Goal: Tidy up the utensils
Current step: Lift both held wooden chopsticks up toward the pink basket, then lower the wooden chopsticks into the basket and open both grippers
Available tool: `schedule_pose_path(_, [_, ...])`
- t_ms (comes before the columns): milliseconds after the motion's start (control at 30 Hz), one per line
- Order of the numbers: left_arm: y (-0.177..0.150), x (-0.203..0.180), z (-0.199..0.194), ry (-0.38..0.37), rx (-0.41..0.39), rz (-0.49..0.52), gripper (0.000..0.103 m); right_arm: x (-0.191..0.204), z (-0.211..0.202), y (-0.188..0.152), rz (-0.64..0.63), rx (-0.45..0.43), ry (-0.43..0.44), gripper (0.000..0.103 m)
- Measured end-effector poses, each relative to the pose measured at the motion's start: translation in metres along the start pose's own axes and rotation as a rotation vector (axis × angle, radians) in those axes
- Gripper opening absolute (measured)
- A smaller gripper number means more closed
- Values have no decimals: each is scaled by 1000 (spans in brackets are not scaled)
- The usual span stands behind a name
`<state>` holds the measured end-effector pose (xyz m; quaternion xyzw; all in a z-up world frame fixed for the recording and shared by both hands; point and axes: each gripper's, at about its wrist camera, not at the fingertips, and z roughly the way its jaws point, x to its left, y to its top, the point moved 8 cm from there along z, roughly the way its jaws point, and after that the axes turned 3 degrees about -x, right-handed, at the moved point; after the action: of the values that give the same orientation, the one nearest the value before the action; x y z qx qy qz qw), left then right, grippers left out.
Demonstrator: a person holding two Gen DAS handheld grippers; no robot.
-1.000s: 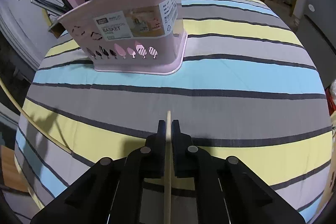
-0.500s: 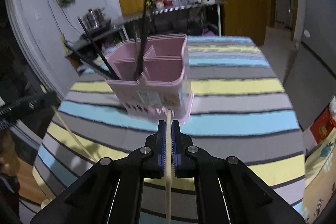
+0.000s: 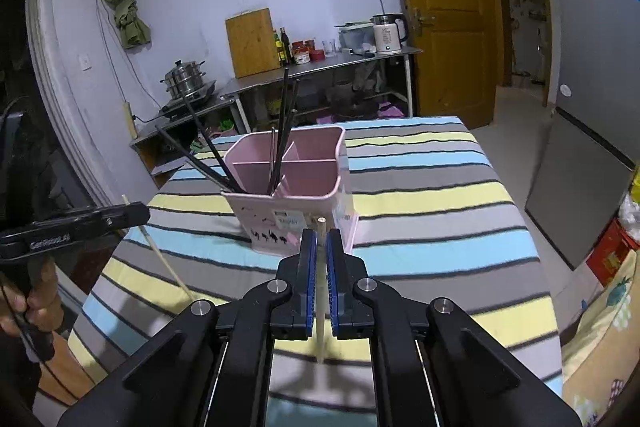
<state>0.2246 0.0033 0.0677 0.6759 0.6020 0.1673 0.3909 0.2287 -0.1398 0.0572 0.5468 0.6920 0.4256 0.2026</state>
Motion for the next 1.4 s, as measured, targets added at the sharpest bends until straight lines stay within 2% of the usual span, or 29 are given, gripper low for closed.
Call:
schedule_pose_path(367, [-12,-10,-8,15,19,46,6,-5,-30,-16,-9,40,-41,5])
schedule_pose_path(667, [-7,-3,-16,22,22,33,5,9,-33,3,3,-11,-12,5])
schedule_pose_path(833, [14,-2,-26,10,-17,13,5,22,-38,31,13,-76,20,5])
schedule_pose_path(1100, [73,-5,-49,2,-124,20,5,48,-43,86,7,-201,63,5])
schedule_pose_path(1400, [128,6,-47,30,-208,15,5,60,-15,123,12,-251,73,5])
